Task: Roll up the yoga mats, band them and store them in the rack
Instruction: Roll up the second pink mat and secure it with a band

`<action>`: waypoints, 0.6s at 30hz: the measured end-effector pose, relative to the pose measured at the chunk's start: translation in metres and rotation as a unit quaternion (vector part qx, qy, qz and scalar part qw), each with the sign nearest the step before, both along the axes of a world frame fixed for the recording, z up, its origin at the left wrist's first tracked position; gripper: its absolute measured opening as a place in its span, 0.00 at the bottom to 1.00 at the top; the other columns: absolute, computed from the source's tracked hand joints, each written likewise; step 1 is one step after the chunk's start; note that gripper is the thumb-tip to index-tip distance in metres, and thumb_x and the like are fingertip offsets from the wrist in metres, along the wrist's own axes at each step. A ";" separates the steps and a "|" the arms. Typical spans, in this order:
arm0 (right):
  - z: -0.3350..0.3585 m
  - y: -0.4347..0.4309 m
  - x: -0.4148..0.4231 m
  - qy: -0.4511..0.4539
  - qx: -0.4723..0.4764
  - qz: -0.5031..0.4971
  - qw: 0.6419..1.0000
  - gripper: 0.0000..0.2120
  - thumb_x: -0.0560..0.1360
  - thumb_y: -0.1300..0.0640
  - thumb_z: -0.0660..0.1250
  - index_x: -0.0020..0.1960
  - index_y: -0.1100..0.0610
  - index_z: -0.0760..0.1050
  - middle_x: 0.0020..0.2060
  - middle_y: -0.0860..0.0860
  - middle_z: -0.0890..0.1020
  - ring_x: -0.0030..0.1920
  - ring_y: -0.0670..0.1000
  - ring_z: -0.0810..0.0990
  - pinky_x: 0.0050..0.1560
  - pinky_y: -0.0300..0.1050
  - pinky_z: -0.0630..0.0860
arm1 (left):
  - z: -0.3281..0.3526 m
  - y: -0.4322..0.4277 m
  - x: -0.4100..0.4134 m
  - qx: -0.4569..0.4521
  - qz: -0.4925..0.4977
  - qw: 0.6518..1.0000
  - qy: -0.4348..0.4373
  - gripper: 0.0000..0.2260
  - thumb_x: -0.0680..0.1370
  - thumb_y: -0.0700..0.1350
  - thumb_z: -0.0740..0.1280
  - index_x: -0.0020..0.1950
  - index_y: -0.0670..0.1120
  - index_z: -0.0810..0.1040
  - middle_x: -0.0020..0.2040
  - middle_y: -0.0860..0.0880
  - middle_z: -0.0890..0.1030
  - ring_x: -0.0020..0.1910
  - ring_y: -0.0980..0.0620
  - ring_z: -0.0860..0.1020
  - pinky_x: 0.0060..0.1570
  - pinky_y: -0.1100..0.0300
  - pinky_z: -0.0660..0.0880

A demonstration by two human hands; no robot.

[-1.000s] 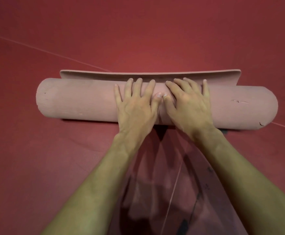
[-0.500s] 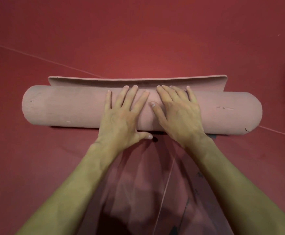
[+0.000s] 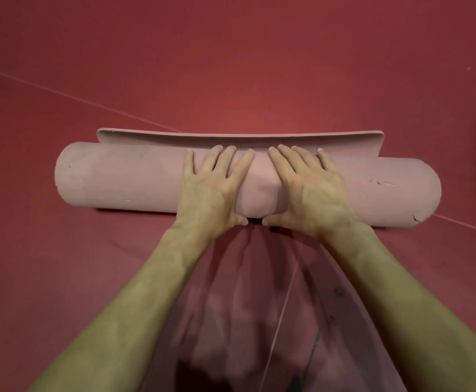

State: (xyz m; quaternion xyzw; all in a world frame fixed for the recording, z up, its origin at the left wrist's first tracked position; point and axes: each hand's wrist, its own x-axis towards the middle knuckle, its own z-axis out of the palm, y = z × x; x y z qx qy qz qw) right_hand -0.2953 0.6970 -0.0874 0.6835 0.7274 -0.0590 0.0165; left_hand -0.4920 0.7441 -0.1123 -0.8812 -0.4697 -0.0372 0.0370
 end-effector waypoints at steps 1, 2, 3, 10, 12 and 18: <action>0.000 -0.003 0.000 0.002 0.016 0.000 1.000 0.62 0.62 0.29 0.77 0.84 0.53 0.52 0.82 0.50 0.60 0.82 0.54 0.58 0.82 0.60 0.52 | 0.000 -0.001 0.000 0.009 -0.002 1.000 -0.004 0.60 0.54 0.64 0.84 0.82 0.50 0.62 0.76 0.44 0.70 0.76 0.40 0.67 0.72 0.28 0.61; -0.001 -0.006 -0.001 0.003 0.033 -0.001 0.999 0.61 0.61 0.30 0.79 0.83 0.53 0.56 0.80 0.50 0.64 0.80 0.55 0.62 0.81 0.60 0.55 | -0.001 -0.004 0.000 0.021 -0.003 1.000 -0.008 0.58 0.54 0.63 0.84 0.80 0.50 0.64 0.74 0.44 0.72 0.74 0.40 0.69 0.70 0.28 0.62; -0.001 -0.010 -0.002 0.003 0.048 -0.001 0.999 0.60 0.60 0.31 0.80 0.82 0.54 0.59 0.78 0.50 0.68 0.78 0.55 0.65 0.79 0.60 0.57 | -0.001 -0.008 -0.001 0.031 -0.002 0.999 -0.011 0.56 0.55 0.63 0.83 0.79 0.50 0.66 0.73 0.44 0.73 0.73 0.40 0.70 0.69 0.28 0.63; 0.001 -0.038 -0.010 0.008 0.074 0.001 0.997 0.53 0.57 0.32 0.80 0.76 0.52 0.68 0.70 0.47 0.76 0.70 0.54 0.75 0.74 0.58 0.66 | 0.003 -0.036 -0.008 0.049 -0.001 0.999 -0.011 0.49 0.59 0.63 0.81 0.76 0.51 0.70 0.70 0.45 0.75 0.68 0.42 0.73 0.66 0.30 0.65; 0.007 -0.054 -0.013 0.013 0.056 -0.002 0.998 0.53 0.55 0.31 0.78 0.75 0.51 0.70 0.68 0.47 0.78 0.67 0.54 0.77 0.71 0.57 0.69 | 0.009 -0.051 -0.013 0.032 -0.018 0.999 -0.021 0.49 0.58 0.64 0.80 0.76 0.51 0.71 0.68 0.45 0.76 0.67 0.42 0.75 0.64 0.31 0.67; -0.003 -0.151 -0.017 0.065 0.069 0.046 0.994 0.55 0.56 0.27 0.77 0.76 0.53 0.73 0.71 0.49 0.79 0.69 0.53 0.79 0.69 0.56 0.73 | 0.012 -0.136 -0.050 -0.023 -0.076 0.996 -0.029 0.52 0.58 0.70 0.78 0.79 0.52 0.70 0.72 0.48 0.75 0.69 0.41 0.74 0.66 0.33 0.69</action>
